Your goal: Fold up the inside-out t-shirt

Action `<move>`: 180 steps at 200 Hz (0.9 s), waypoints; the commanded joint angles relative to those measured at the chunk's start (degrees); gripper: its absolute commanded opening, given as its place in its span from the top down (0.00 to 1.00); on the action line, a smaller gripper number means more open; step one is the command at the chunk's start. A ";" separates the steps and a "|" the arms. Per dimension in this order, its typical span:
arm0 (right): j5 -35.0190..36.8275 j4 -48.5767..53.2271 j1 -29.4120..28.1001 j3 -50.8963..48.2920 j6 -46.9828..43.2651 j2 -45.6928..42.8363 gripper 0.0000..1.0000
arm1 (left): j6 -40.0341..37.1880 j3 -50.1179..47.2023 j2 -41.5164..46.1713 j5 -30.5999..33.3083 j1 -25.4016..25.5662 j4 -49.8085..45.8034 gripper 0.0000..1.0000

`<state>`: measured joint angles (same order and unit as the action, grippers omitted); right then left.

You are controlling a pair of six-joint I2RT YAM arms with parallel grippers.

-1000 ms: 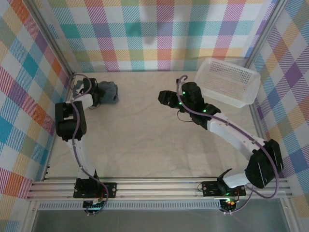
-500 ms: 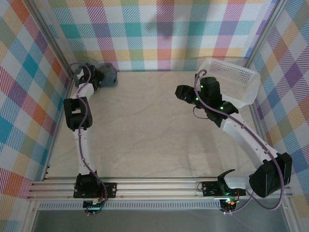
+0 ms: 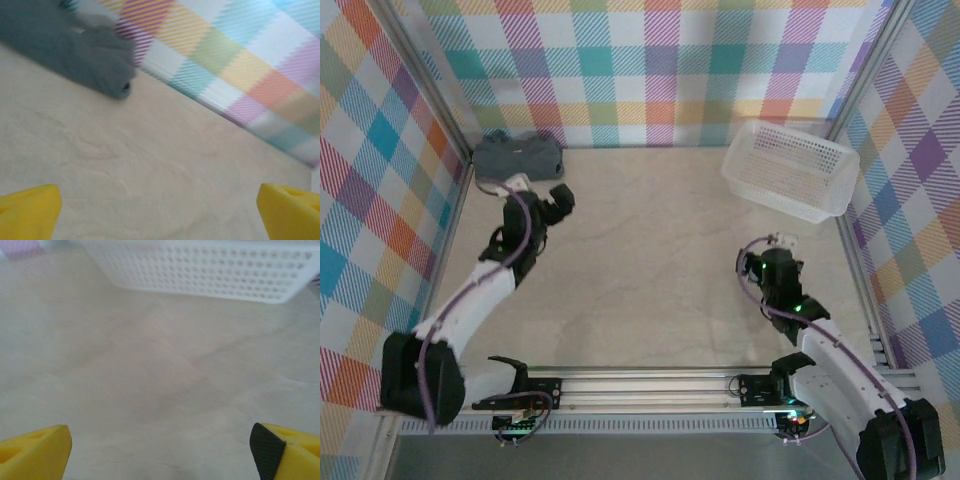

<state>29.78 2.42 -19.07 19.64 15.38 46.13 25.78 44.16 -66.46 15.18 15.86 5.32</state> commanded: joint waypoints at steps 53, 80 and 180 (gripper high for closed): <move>-17.89 -47.01 11.85 -0.75 -19.53 30.11 0.00 | -20.13 -28.99 10.95 5.94 -7.90 18.53 0.00; -25.46 -54.02 17.91 2.01 -13.51 41.52 0.00 | -20.89 -29.87 -0.06 -5.84 -15.09 33.28 0.00; -24.23 -52.20 18.13 2.60 -12.99 41.67 0.00 | -25.98 -20.98 -23.02 -5.42 -11.68 42.45 0.00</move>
<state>6.79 -47.55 -0.60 21.45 2.11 88.66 1.65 22.85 -89.21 7.81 3.03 44.58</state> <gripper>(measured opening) 0.996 0.998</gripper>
